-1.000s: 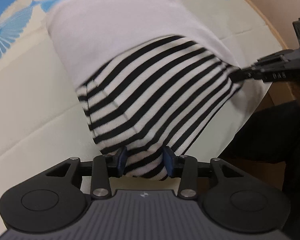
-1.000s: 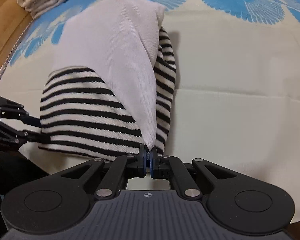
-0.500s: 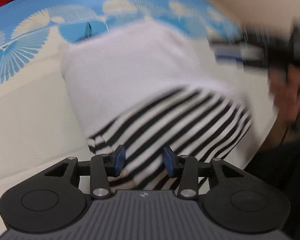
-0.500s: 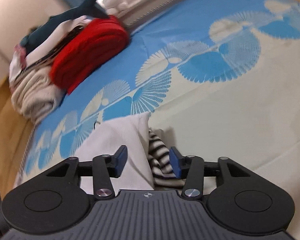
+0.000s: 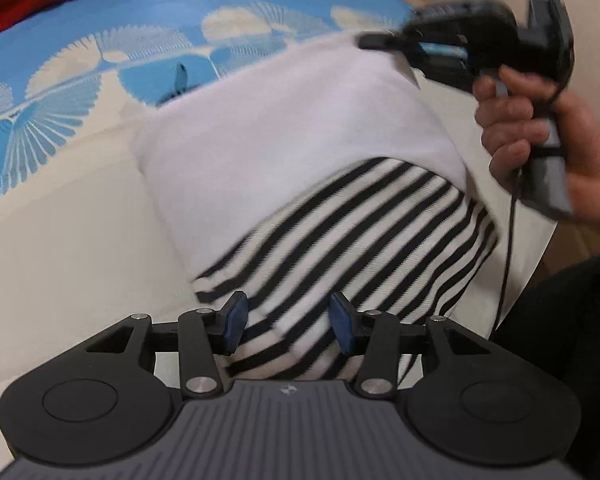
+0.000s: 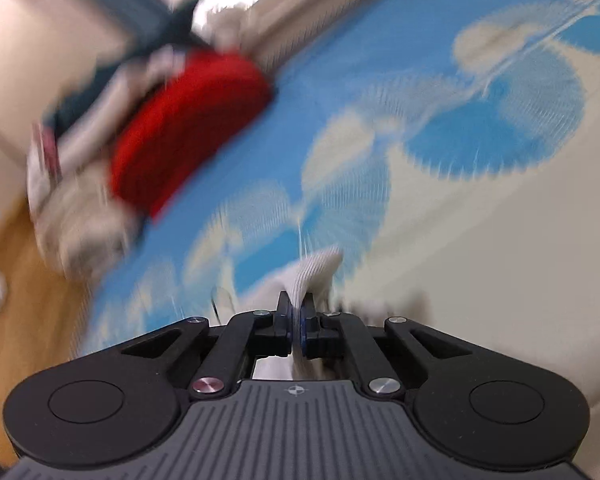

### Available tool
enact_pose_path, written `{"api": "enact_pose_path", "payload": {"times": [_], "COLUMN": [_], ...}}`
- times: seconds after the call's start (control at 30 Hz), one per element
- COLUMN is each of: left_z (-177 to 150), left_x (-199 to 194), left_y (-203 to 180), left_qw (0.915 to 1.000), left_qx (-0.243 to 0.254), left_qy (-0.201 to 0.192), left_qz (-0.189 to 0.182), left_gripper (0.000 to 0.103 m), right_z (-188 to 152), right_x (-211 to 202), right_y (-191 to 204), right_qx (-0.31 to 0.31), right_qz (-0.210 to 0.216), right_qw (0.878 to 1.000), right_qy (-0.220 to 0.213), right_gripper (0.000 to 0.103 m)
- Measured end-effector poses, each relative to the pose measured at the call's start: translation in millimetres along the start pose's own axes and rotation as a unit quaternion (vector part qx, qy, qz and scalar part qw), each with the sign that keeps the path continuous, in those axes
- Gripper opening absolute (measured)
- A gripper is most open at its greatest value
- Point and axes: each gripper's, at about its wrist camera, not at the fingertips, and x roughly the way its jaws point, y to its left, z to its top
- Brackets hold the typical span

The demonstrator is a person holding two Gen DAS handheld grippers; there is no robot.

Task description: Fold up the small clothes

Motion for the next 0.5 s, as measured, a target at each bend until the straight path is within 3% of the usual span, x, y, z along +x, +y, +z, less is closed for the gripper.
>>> {"api": "enact_pose_path", "payload": {"times": [0.07,0.1,0.17,0.23,0.33,0.5], "left_z": [3,3,2,-2,-8,-3], "left_x": [-5,-5,0,10,22,6], "left_y": [3,2,-1,-6,-5,4], "left_qw": [0.9998,0.9998,0.9999,0.9997,0.9983,0.9996], "left_qx": [-0.01,-0.01,-0.004,0.008,0.012,-0.005], "left_qy": [-0.012,-0.012,0.0,0.024,0.054,0.026], "left_qz": [-0.013,-0.016,-0.015,-0.005,0.021,0.007], "left_gripper": [0.049,0.049,0.049,0.05,0.052,0.052], "right_z": [6,6,-2,-11,-14,-12], "right_x": [-9,-5,13,28,28,-15], "right_y": [-4,-5,-10,-19,-15,6], "right_qx": [0.005,-0.012,-0.055,-0.059,-0.067,-0.098], "right_qz": [-0.024,-0.064,-0.151,-0.184,-0.184,-0.154], "right_qw": [0.999,0.997,0.987,0.98,0.979,0.983], "right_qy": [-0.03,-0.029,0.013,0.054,0.056,-0.01], "right_gripper": [0.002,0.002,0.002,0.003,0.007,0.03]}}
